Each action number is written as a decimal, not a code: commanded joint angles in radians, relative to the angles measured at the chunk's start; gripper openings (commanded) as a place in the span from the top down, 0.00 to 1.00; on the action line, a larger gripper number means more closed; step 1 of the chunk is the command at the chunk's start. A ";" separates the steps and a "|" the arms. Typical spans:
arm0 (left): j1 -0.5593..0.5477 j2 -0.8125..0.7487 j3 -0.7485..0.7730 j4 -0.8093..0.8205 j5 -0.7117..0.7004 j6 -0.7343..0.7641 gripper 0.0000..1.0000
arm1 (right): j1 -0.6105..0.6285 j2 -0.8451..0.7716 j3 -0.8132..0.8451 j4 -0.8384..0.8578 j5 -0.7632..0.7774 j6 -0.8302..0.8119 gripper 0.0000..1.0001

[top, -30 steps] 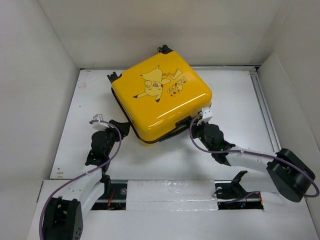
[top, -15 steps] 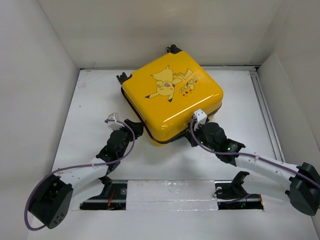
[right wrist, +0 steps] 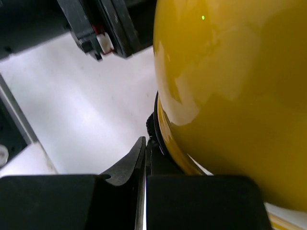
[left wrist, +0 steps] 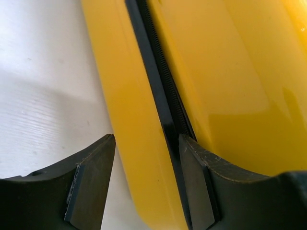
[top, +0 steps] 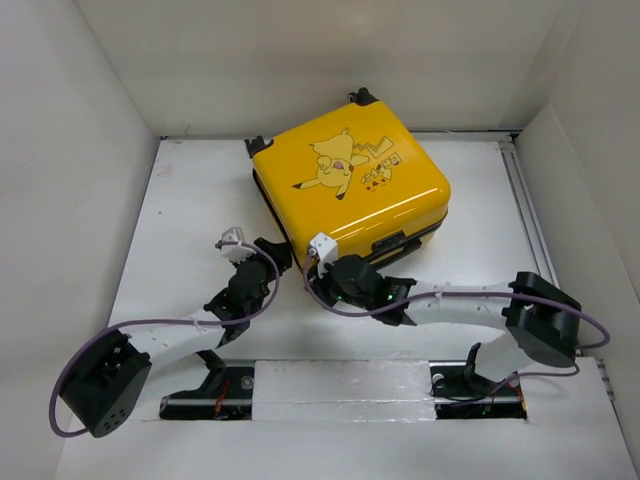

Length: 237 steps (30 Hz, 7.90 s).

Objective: Pack the luggage

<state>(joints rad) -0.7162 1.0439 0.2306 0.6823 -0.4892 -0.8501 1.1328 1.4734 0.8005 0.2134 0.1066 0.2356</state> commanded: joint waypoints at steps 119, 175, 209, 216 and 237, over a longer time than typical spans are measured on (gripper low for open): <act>0.702 -0.297 0.132 -0.208 0.362 -0.179 0.03 | -0.536 -0.954 -0.465 -0.384 0.021 0.229 0.37; 0.702 -0.211 0.069 0.131 0.644 -0.291 1.00 | -0.142 -0.504 -0.201 -0.274 -0.076 0.091 1.00; -0.103 0.014 0.230 0.253 0.425 -0.230 1.00 | -0.153 0.034 -0.067 0.463 -0.265 0.103 1.00; -0.123 -0.005 0.275 0.136 0.316 -0.108 0.62 | -0.153 -0.120 -0.187 0.425 -0.056 0.143 1.00; 0.632 0.479 0.648 0.068 0.613 -0.334 0.00 | -0.212 -0.326 -0.264 0.227 -0.120 0.114 1.00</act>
<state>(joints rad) -0.0830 1.5047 0.8021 0.6426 -0.0357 -1.1084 0.9279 1.1778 0.5076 0.3103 0.0223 0.3477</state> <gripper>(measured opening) 0.997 0.014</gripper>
